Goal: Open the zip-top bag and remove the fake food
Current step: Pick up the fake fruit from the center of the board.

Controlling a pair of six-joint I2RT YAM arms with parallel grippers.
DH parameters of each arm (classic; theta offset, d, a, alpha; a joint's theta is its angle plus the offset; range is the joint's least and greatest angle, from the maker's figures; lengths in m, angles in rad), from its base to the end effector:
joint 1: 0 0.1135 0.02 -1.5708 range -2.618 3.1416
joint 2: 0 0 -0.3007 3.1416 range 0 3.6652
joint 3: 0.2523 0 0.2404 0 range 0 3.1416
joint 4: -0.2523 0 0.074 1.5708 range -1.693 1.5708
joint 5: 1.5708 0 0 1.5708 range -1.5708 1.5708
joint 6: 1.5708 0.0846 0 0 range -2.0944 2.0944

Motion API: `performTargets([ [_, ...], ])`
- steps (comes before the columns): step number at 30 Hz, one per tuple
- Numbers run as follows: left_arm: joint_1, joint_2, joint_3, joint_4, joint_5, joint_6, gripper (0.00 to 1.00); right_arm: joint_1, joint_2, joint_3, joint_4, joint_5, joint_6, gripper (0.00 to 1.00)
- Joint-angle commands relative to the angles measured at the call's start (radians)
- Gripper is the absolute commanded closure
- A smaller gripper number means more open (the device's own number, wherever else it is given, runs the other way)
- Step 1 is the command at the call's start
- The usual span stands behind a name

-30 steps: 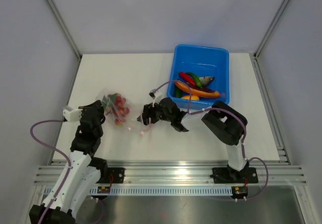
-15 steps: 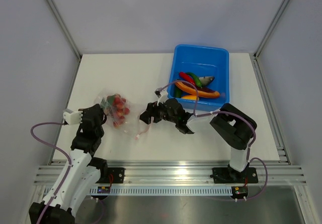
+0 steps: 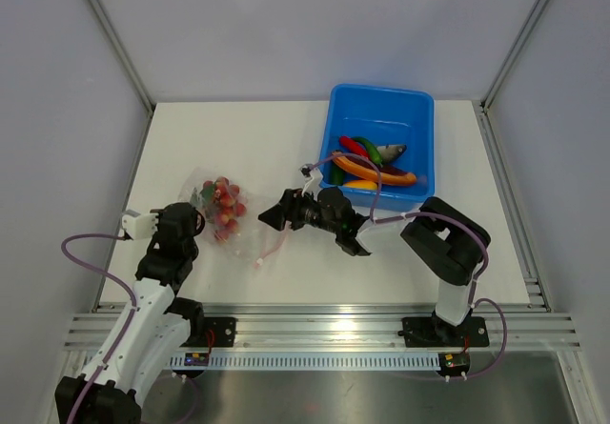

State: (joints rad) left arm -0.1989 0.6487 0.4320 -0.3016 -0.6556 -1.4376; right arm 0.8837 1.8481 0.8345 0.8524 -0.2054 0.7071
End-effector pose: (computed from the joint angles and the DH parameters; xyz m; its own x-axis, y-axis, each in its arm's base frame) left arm 0.1505 0.0223 0.2338 0.2948 -0.8609 -0.4147 -0.5295 0.2141 -0.8209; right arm 0.2601 0.3443 0.2117 -0.6520 0.2080 -0.7291 -0.6063 0.4344 0.6661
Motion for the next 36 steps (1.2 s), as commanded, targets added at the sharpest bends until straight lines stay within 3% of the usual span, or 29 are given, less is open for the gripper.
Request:
performTargets([
  [1, 0.003, -0.004, 0.044, 0.013, -0.038, -0.014, 1.0, 0.008, 0.005, 0.014, 0.085, -0.032, 0.037, 0.24],
  [6, 0.003, -0.003, 0.044, 0.012, -0.033, -0.015, 1.0, 0.008, 0.026, 0.043, 0.047, -0.052, 0.035, 0.25],
  [11, 0.004, 0.0, 0.042, 0.018, -0.035, -0.017, 1.0, 0.009, 0.057, 0.078, 0.019, -0.071, 0.028, 0.42],
  [12, 0.003, 0.006, 0.042, 0.018, -0.035, -0.02, 1.0, 0.008, 0.06, 0.093, 0.001, -0.071, 0.026, 0.51],
  [15, 0.009, 0.019, 0.045, 0.016, -0.029, -0.026, 1.0, 0.009, 0.076, 0.113, -0.021, -0.075, 0.019, 0.66],
  [16, 0.009, 0.022, 0.047, 0.018, -0.024, -0.027, 1.0, 0.008, 0.077, 0.117, -0.026, -0.074, 0.02, 0.76],
  [19, 0.01, 0.029, 0.047, 0.013, -0.027, -0.043, 1.0, 0.008, 0.073, 0.117, -0.041, -0.052, 0.012, 0.9],
  [20, 0.01, 0.031, 0.047, 0.009, -0.03, -0.059, 1.0, 0.006, 0.063, 0.106, -0.039, -0.043, 0.012, 0.99],
  [36, 0.088, 0.034, 0.119, -0.051, -0.009, -0.122, 1.0, -0.065, 0.007, -0.037, 0.1, 0.047, 0.086, 1.0],
])
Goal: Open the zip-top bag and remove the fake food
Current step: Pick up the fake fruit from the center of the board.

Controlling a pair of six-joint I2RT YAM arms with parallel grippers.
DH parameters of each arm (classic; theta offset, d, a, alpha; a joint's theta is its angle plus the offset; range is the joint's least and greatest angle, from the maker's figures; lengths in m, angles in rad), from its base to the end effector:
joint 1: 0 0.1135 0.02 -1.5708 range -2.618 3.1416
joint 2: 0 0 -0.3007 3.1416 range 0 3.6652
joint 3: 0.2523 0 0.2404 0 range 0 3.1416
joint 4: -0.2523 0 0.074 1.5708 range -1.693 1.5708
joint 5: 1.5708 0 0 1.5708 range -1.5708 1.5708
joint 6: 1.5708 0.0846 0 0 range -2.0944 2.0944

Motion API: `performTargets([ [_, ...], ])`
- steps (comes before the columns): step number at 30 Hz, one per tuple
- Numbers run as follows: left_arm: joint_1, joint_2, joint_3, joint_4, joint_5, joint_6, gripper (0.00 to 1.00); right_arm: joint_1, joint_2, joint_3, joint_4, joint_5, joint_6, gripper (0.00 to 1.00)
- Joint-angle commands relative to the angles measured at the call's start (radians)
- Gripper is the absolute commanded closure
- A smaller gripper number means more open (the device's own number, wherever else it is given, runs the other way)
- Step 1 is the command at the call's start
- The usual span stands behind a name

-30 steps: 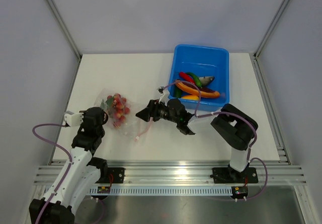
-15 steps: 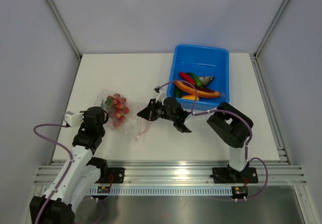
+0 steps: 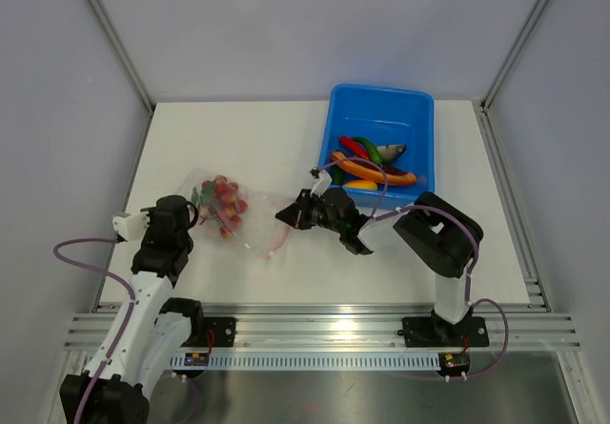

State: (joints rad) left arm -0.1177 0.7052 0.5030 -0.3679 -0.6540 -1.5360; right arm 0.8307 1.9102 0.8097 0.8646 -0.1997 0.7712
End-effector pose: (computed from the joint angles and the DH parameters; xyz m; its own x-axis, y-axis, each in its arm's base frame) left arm 0.1549 0.0335 0.2443 0.3965 -0.8456 -0.3574 -0.5501 0.0929 -0.8299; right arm 0.2787 0.3301 0.1800 -0.7081 0.2377 -0.6649 -0.5024 0.4921 0.7109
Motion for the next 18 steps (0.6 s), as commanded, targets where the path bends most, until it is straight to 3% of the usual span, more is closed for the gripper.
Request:
performTargets([
  [1, 0.007, -0.027, 0.058, 0.015, -0.004, -0.021, 1.0, -0.012, -0.057, -0.014, 0.085, 0.046, 0.022, 1.0],
  [18, 0.007, -0.047, 0.137, 0.003, 0.007, 0.01, 1.0, -0.019, -0.115, -0.119, 0.224, 0.121, 0.025, 0.97],
])
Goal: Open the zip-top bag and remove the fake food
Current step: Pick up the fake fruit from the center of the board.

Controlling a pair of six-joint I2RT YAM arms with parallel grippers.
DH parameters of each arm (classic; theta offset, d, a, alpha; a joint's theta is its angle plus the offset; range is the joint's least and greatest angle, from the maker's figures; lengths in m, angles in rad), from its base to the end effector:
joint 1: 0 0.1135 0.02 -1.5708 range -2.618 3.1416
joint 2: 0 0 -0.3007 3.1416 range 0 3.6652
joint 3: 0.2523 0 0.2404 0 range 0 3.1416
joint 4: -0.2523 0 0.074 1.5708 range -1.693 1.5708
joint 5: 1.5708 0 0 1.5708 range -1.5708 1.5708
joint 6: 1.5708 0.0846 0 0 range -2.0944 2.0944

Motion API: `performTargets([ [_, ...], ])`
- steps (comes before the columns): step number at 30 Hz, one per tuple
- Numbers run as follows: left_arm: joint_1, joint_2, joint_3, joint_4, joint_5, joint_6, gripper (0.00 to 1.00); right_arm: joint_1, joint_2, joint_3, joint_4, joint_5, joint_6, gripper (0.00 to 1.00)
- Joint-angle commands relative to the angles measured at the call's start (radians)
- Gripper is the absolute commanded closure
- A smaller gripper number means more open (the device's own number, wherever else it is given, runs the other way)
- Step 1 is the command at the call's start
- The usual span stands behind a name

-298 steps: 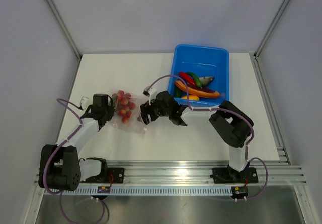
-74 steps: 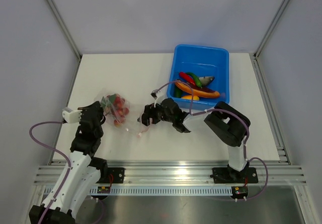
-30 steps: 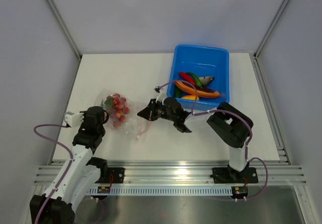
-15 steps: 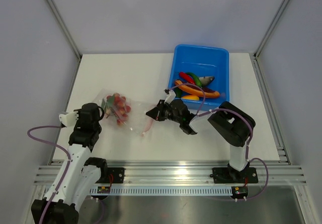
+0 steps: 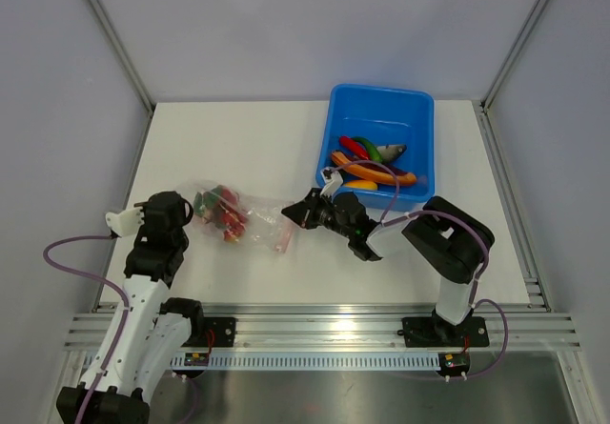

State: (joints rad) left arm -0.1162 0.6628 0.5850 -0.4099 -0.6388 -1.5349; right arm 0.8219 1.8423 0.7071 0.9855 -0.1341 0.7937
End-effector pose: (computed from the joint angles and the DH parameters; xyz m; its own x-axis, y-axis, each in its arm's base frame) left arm 0.1500 0.0333 0.2738 0.4131 -0.8560 -0.3109 -0.4806 0.0851 -0.8728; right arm 0.2704 0.3075 0.1939 -0.6529 0.3354 -0.6792 -0.4997 0.4831 0.7190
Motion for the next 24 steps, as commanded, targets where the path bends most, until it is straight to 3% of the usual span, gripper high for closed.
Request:
performTargets([
  [1, 0.004, -0.003, 0.061, 0.043, -0.01, 0.01, 1.0, -0.01, -0.052, -0.023, 0.11, 0.06, 0.004, 0.96],
  [2, 0.004, -0.002, 0.071, 0.037, -0.01, 0.015, 1.0, -0.01, -0.055, -0.027, 0.111, 0.063, 0.002, 0.96],
  [5, 0.004, 0.008, 0.105, 0.031, -0.013, 0.025, 1.0, -0.01, -0.052, -0.023, 0.11, 0.056, -0.001, 0.84],
  [10, 0.006, 0.018, 0.111, 0.034, 0.001, 0.022, 1.0, -0.01, -0.046, -0.014, 0.11, 0.031, -0.016, 0.51],
  [17, 0.004, 0.02, 0.098, 0.036, 0.007, 0.025, 1.0, -0.01, -0.054, -0.008, 0.099, 0.005, -0.042, 0.38],
  [24, 0.004, 0.053, 0.044, 0.057, 0.024, -0.01, 1.0, -0.01, -0.067, -0.053, 0.125, 0.031, -0.051, 0.37],
])
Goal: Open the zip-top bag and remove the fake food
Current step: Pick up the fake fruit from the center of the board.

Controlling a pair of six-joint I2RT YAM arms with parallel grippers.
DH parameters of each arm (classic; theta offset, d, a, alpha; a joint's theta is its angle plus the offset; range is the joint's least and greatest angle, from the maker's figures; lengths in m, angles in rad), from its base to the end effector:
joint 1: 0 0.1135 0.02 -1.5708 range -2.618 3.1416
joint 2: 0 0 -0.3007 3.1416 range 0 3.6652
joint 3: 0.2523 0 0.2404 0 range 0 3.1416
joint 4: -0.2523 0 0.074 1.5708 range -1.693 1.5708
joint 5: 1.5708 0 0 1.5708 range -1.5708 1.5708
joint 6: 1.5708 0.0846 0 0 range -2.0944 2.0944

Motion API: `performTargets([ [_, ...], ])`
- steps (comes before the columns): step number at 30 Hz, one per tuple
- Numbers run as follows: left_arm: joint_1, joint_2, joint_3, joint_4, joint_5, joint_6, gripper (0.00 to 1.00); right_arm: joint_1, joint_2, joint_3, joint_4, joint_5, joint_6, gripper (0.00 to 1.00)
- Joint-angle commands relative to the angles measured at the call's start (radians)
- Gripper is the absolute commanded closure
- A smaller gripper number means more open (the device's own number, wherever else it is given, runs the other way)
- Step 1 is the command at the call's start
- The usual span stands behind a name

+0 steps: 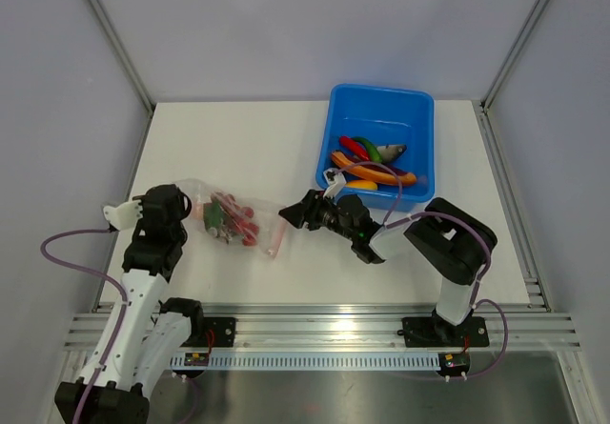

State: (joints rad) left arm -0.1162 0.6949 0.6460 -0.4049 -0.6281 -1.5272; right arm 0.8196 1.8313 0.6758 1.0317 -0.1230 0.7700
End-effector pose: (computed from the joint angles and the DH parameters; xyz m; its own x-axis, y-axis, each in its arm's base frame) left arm 0.1572 0.0317 0.2922 0.4114 -0.8619 -0.2965 -0.4538 0.0885 -0.8867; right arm 0.2675 0.3016 0.1958 -0.6233 0.3448 -0.7019 -0.5217 0.4852 0.7017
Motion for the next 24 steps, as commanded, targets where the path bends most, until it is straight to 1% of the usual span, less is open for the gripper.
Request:
performTargets([
  [1, 0.006, 0.031, -0.017, 0.052, 0.018, -0.022, 1.0, -0.008, -0.067, -0.033, 0.08, 0.025, -0.032, 0.36],
  [8, 0.004, 0.041, -0.011, 0.037, 0.013, -0.022, 1.0, 0.001, -0.164, -0.073, 0.016, 0.079, -0.051, 0.39],
  [10, 0.004, 0.035, -0.014, 0.032, 0.01, -0.019, 1.0, 0.013, -0.199, -0.074, -0.05, 0.092, -0.09, 0.4],
  [14, 0.004, 0.034, -0.016, 0.021, 0.011, -0.024, 1.0, 0.056, -0.236, -0.096, -0.134, 0.117, -0.153, 0.4],
  [15, 0.004, 0.035, -0.016, 0.018, 0.01, -0.025, 1.0, 0.07, -0.239, -0.108, -0.136, 0.143, -0.158, 0.41],
  [18, 0.004, 0.032, -0.013, 0.006, 0.005, -0.025, 1.0, 0.075, -0.244, -0.148, -0.11, 0.141, -0.167, 0.41],
  [24, 0.001, 0.031, -0.028, -0.023, 0.008, -0.037, 1.0, 0.092, -0.179, -0.096, -0.134, 0.129, -0.195, 0.43],
])
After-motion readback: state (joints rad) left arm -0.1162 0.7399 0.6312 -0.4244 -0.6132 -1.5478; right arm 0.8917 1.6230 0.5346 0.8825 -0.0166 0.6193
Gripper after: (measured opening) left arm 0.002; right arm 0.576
